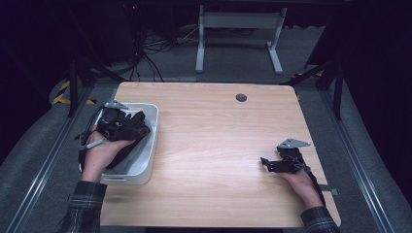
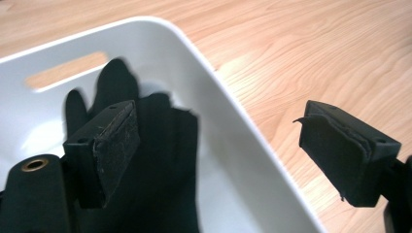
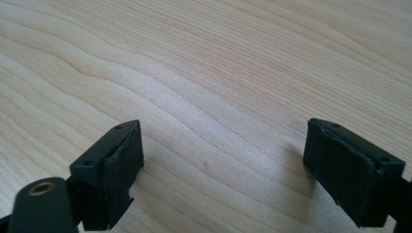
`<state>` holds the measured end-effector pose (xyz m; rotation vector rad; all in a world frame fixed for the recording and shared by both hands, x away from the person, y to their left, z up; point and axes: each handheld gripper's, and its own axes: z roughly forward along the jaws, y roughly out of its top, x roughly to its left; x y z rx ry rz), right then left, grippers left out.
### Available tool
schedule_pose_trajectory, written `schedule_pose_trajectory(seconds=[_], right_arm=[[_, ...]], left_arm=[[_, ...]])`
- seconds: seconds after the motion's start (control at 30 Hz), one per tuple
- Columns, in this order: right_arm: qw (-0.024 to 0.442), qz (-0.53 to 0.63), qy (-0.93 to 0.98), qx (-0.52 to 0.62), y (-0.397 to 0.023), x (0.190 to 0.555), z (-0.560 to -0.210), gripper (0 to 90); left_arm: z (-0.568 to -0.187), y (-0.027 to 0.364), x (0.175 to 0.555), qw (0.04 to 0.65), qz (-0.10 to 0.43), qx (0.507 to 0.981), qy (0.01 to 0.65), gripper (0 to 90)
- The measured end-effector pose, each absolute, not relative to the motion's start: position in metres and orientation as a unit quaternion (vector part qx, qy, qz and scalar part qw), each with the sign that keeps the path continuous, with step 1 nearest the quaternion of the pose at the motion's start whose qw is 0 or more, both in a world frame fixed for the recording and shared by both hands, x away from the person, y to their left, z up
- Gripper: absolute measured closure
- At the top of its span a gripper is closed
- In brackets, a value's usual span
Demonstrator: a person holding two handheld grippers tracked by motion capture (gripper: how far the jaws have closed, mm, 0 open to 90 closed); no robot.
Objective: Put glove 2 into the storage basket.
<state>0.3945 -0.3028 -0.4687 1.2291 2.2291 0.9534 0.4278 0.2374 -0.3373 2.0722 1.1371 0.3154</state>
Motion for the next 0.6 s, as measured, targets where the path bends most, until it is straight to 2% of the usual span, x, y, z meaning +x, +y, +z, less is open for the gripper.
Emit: schedule_pose_trajectory(seconds=[0.6], right_arm=[[0.21,0.343,0.802,0.442,-0.303,0.395,-0.469,14.9]], left_arm=[[-0.339,0.168,0.417,0.41,0.096,0.822,0.384,15.3]])
